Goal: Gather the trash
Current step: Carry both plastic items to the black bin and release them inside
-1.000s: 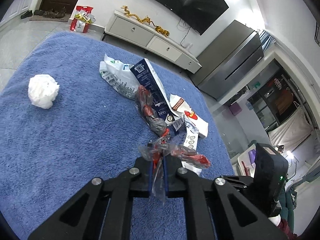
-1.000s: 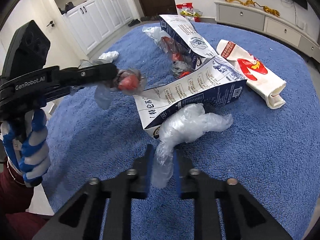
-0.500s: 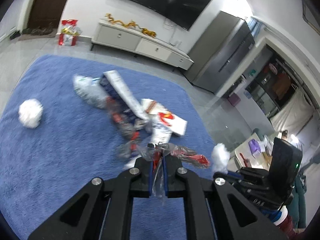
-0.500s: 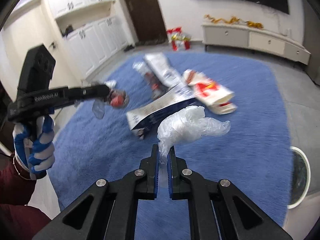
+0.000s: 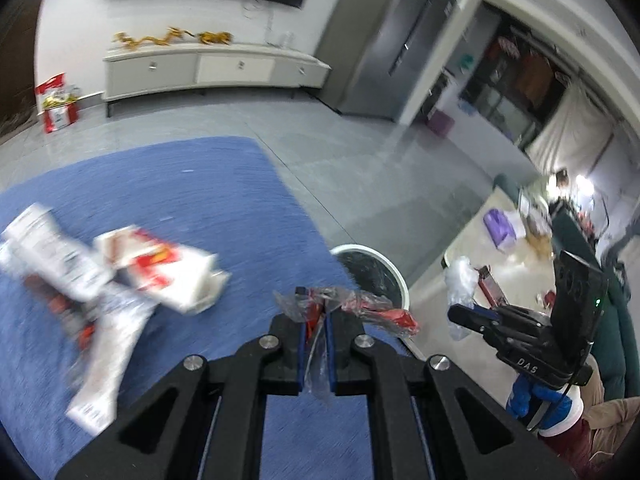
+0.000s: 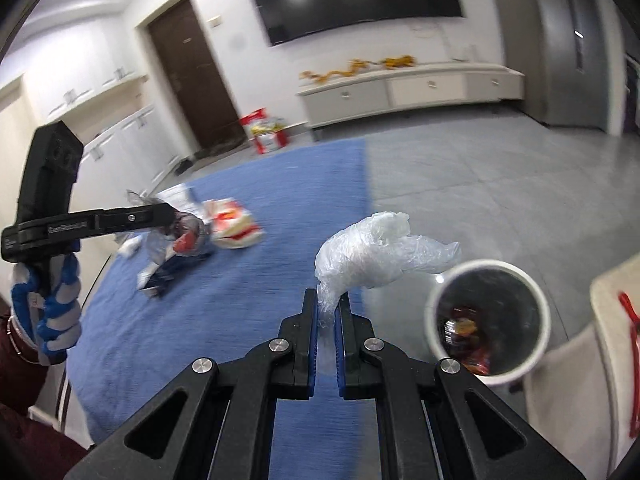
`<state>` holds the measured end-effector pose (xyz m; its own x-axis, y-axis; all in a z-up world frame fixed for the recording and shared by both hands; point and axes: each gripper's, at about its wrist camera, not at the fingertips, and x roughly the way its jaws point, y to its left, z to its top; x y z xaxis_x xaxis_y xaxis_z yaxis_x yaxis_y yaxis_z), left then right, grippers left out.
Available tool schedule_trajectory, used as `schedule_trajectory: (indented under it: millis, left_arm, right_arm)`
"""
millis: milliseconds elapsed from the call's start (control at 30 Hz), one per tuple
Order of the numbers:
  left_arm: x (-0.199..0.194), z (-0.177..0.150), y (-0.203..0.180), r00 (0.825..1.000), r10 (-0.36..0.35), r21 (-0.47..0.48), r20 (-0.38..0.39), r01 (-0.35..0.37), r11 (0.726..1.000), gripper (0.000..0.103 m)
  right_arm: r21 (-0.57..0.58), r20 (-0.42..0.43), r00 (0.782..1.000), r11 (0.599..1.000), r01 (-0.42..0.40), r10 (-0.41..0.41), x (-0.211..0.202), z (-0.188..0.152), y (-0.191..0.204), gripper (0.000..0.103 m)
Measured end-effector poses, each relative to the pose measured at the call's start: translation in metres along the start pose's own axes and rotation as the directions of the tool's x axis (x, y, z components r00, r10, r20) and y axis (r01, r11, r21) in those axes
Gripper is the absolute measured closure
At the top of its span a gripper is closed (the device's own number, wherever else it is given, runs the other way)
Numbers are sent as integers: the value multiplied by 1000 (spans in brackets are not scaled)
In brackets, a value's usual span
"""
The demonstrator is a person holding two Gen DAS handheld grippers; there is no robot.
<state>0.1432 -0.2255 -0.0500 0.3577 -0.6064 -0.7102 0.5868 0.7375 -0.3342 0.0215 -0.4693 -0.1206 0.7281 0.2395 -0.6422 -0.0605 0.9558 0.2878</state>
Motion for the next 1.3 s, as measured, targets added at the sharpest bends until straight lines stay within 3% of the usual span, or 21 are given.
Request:
schedule_trajectory:
  millis: [267, 467, 833, 900, 1000, 1133, 1300]
  left_arm:
    - [127, 47, -71, 992, 16, 74, -123, -7, 997, 96]
    - [214, 69, -99, 983, 24, 68, -184, -12, 998, 95]
    - [309, 73, -111, 967, 13, 25, -256, -7, 1000, 92]
    - [323, 69, -110, 959, 13, 22, -283, -7, 1000, 81]
    - [327, 66, -106, 962, 0, -5, -274, -1, 1000, 52]
    - [317, 63, -105, 965, -19, -10, -263, 17, 1000, 52]
    - [275, 66, -104, 977, -35, -11, -213, 33, 999, 52]
  right_arm:
    - [138, -56, 995, 986, 93, -86, 33, -7, -108, 96]
    - [187, -116, 986, 973, 137, -117, 74, -5, -158, 95]
    - [225, -214, 958, 944, 241, -193, 126, -3, -215, 91]
    - [233, -224, 952, 937, 259, -207, 133, -5, -222, 87]
    - [234, -233, 943, 928, 291, -237, 136, -10, -221, 65]
    - [232, -239, 942, 929, 290, -234, 139, -12, -221, 63]
    - [230, -213, 948, 931, 283, -236, 126, -7, -209, 63]
